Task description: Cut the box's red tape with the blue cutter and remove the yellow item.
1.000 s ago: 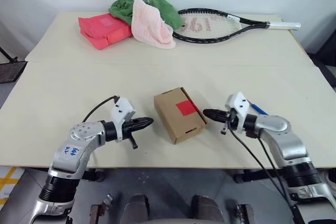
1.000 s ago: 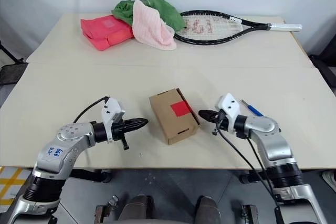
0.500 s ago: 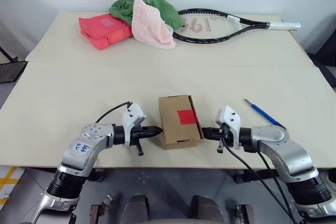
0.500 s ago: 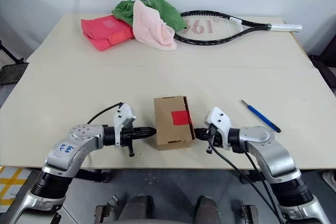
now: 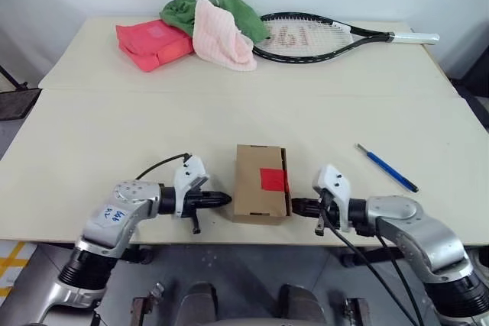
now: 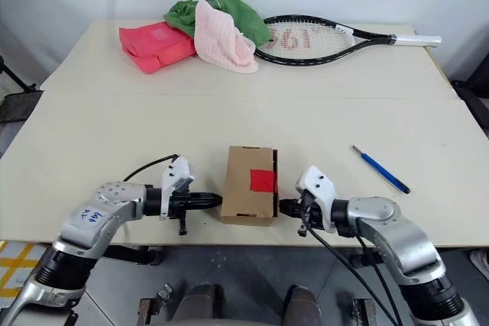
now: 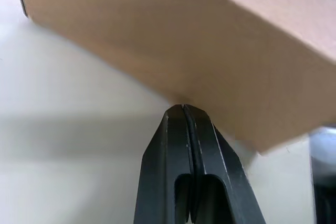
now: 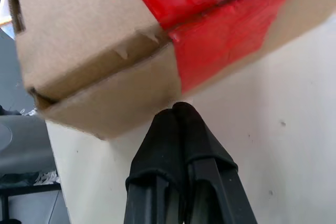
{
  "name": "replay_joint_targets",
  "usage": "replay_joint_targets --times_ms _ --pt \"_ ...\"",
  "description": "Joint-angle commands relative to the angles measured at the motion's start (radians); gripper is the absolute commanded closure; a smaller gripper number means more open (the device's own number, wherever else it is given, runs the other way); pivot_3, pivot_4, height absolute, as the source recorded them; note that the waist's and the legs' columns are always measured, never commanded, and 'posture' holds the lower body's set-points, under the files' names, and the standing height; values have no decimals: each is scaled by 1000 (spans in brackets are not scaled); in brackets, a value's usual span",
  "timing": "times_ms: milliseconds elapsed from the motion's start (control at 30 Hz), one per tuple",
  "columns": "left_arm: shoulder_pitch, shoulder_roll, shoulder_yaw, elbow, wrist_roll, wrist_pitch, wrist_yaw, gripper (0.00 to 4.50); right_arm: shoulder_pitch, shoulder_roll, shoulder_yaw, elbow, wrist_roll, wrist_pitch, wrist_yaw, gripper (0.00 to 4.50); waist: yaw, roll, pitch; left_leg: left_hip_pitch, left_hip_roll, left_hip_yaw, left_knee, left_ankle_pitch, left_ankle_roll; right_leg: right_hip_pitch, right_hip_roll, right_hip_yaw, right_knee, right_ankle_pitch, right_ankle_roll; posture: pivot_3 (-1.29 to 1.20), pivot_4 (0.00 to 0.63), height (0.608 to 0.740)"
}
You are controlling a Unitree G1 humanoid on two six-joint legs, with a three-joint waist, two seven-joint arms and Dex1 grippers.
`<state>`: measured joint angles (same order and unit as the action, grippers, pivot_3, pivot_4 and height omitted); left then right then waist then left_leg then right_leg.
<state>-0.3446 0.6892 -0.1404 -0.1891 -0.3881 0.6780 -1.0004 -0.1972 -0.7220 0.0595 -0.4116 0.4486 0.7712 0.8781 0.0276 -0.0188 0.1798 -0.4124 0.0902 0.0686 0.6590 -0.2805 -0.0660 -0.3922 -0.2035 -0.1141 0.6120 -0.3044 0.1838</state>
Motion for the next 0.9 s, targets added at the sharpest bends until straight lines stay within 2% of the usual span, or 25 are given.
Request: replay_joint_targets --times_ms 33,133,233,300,433,567,700,900 --pt "-44 91 32 -43 -48 17 -112 4500 -9 -73 -162 -70 124 158 -4 4308 0 0 0 0 0 0 0 0 0 0 0 0 0 0 0 0 150 740" --pt "-117 120 69 -47 -106 34 -159 4500 -74 -89 -282 -95 288 361 -37 3585 3 0 0 0 0 0 0 0 0 0 0 0 0 0 0 0 150 740" --pt "-193 74 82 -64 -162 33 -165 4500 -236 -34 -360 -82 404 655 -149 2495 0 0 0 0 0 0 1 0 0 0 0 0 0 0 0 0 150 740" --pt "-238 23 66 -63 -161 12 -146 4500 -338 -25 -341 -63 455 809 -212 1805 -1 0 0 0 0 0 0 0 0 0 0 0 0 0 0 0 150 740" --pt "-274 -30 21 -36 -104 -26 -119 4500 -409 -9 -291 50 613 843 -404 416 -2 0 0 1 0 0 -2 0 0 0 0 0 1 0 0 0 150 740" --pt "-299 -48 -34 26 -17 -72 -83 4500 -464 15 -262 156 773 843 -595 416 -3 0 0 0 0 0 -2 0 0 0 0 0 0 0 0 0 150 740" --pt "-322 -80 -62 48 9 -92 -70 4500 -502 57 -251 233 907 843 -777 416 -2 0 0 0 0 0 -2 0 0 -1 0 0 0 0 0 0 150 740" --pt "-325 -93 -104 52 57 -124 -73 4500 -518 89 -244 284 1037 843 -966 416 -3 0 0 0 0 0 -2 0 0 -1 0 0 0 0 0 0 150 740"
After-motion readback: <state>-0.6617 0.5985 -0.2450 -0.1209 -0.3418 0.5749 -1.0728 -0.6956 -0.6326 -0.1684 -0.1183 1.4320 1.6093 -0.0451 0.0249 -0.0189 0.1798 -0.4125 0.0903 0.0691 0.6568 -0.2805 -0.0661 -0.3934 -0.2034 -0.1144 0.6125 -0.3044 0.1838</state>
